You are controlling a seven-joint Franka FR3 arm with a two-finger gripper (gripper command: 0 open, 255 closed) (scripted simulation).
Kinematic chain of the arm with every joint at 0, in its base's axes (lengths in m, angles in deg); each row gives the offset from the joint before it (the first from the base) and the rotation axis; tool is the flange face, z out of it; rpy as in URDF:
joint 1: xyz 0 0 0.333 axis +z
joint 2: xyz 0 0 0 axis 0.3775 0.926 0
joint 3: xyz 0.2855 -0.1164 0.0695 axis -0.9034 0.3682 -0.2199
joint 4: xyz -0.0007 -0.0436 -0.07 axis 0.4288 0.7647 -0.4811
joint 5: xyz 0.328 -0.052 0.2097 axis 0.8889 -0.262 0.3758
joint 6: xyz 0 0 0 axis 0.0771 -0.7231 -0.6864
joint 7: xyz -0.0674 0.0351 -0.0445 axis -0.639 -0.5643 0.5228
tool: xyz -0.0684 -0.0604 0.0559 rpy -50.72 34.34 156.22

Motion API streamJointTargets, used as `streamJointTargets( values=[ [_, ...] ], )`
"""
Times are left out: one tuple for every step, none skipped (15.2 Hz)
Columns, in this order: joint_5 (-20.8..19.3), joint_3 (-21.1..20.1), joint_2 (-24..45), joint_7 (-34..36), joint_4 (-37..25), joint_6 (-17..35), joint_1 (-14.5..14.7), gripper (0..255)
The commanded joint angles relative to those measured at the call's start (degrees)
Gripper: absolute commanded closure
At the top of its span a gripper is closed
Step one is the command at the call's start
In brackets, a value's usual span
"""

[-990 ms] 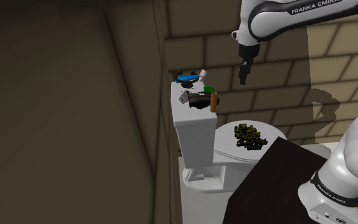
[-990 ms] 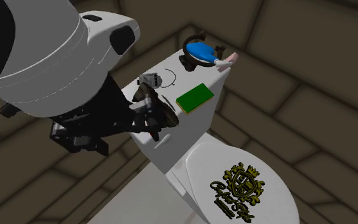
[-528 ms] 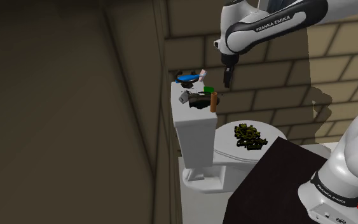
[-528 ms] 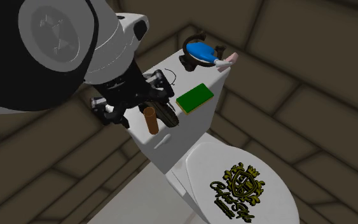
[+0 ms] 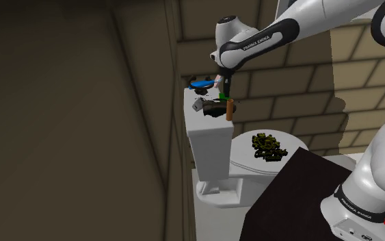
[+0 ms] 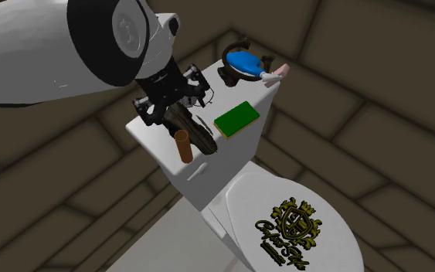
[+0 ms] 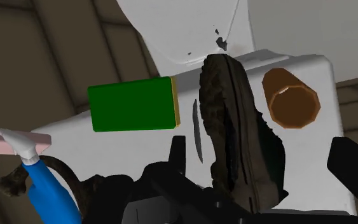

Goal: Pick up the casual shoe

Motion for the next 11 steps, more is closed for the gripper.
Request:
streamJointTargets(
  values=[
    [-0.3,-0.2,4.0,-1.6,-3.0,1.6,0.0,0],
    [-0.4,-0.3,6.1,-2.3,-4.9,2.0,0.0,0],
    [-0.5,-0.4,6.7,-2.5,-5.5,2.2,0.0,0],
    [-0.6,-0.4,7.0,-2.3,-5.1,2.8,0.0,0],
    [-0.6,-0.3,7.3,-2.2,-4.7,3.5,0.0,0],
    [-0.7,-0.3,7.6,-2.0,-4.4,4.2,0.0,0],
    [-0.8,-0.3,7.9,-1.8,-4.0,4.8,0.0,0],
    [-0.9,-0.3,8.2,-1.7,-3.6,5.5,0.0,0],
    [-1.0,-0.3,8.5,-1.5,-3.3,6.1,0.0,0],
    [-1.1,-0.2,9.1,-1.2,-2.8,7.1,-0.1,0],
    [-1.1,-0.2,9.1,-1.2,-2.8,7.2,-0.1,0]
  ],
)
